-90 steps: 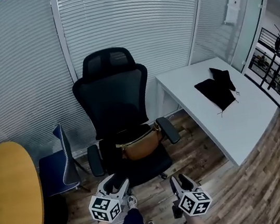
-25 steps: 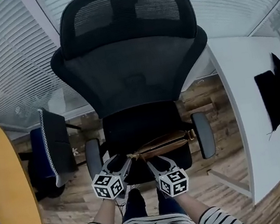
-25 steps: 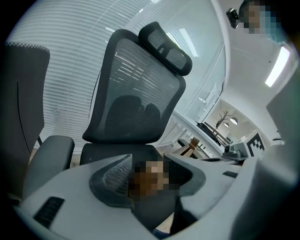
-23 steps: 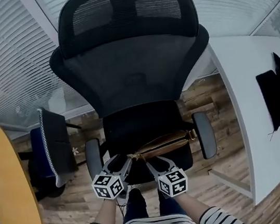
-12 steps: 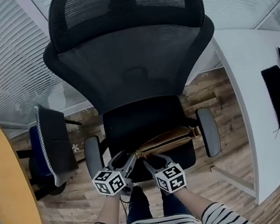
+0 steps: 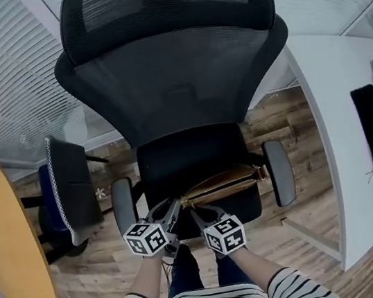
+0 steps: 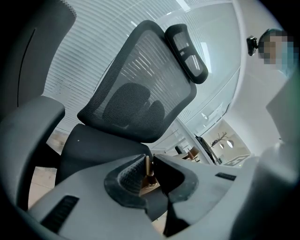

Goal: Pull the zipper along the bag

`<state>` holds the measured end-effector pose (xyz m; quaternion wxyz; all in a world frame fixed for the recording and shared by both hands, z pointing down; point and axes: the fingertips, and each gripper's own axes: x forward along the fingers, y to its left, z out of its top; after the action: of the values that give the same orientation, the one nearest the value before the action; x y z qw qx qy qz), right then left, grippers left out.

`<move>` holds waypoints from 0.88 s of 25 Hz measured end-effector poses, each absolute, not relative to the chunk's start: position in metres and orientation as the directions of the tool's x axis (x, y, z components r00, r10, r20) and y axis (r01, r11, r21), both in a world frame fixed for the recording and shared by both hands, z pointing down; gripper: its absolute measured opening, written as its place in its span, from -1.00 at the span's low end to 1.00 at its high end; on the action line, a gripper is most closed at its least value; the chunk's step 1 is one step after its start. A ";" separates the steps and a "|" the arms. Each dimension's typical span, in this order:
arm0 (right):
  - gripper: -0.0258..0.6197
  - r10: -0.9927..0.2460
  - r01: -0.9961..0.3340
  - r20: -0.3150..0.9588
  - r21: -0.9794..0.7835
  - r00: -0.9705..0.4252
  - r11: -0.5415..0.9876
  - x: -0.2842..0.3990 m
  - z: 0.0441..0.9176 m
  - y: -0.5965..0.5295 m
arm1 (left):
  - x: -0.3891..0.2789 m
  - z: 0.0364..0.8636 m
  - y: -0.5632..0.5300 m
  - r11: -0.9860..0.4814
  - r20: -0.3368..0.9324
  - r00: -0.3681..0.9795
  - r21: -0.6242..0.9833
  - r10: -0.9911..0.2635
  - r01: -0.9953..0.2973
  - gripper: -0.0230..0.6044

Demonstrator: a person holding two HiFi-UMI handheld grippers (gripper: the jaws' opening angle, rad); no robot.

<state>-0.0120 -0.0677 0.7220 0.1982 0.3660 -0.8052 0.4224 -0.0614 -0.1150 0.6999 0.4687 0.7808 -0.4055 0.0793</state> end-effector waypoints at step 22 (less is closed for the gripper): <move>-0.81 -0.430 -0.787 0.666 -0.570 -0.610 0.235 0.017 0.726 -0.085 | -0.062 0.702 -0.111 -0.209 0.558 0.593 0.602 -0.581 -0.771 -0.78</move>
<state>0.0169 -0.0849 0.7261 0.1891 0.3990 -0.7627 0.4725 -0.0616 -0.1107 0.7022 0.4505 0.7703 -0.4389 0.1053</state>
